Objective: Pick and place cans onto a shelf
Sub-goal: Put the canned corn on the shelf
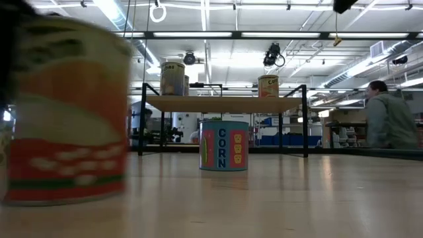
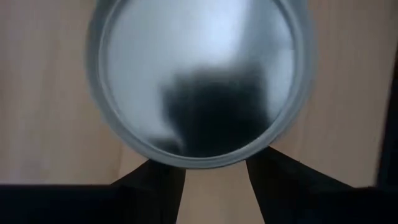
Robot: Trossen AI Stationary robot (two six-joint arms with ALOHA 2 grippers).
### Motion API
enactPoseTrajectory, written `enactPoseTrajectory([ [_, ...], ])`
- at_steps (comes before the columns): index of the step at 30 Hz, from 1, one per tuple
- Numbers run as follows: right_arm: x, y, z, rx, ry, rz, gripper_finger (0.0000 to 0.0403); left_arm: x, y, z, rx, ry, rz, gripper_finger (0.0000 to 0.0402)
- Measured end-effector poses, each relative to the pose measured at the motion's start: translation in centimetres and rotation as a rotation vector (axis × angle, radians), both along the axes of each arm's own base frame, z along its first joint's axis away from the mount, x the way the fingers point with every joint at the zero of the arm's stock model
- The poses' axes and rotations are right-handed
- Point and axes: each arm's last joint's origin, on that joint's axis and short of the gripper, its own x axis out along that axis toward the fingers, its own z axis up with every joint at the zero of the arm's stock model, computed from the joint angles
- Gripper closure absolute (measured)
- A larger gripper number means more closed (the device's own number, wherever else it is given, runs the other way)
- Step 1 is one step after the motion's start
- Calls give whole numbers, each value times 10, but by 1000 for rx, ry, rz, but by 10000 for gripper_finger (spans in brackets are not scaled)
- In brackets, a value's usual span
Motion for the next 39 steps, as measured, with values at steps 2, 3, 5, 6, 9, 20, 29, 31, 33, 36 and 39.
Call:
enactPoseTrajectory([
  [2,-2,3,0,-8,2,25,40,15,5,-4,-2,-58,8,230],
  [3,-3,4,-1,-15,3,39,41,23,7,-6,-1,-95,9,230],
  [5,-4,6,-1,-29,4,63,41,39,13,-10,10,-163,-1,230],
  [6,-5,7,-1,-33,3,71,41,48,16,-12,7,-198,-6,230],
  [9,-5,7,-2,-39,3,77,41,75,29,-20,-8,-289,-6,230],
  [20,-2,11,-22,-46,-40,146,27,110,75,-8,-136,-345,5,230],
  [29,23,-8,-41,-28,-134,175,4,61,81,52,-108,-255,57,230],
  [31,29,-12,-47,-19,-174,192,4,50,80,64,-101,-263,80,230],
  [33,33,-16,-54,-11,-183,209,4,41,80,74,-93,-272,101,230],
  [36,35,-23,-63,-28,-175,218,4,28,80,85,-72,-284,124,230],
  [39,35,-27,-69,-13,-158,219,3,21,81,90,-53,-281,141,230],
])
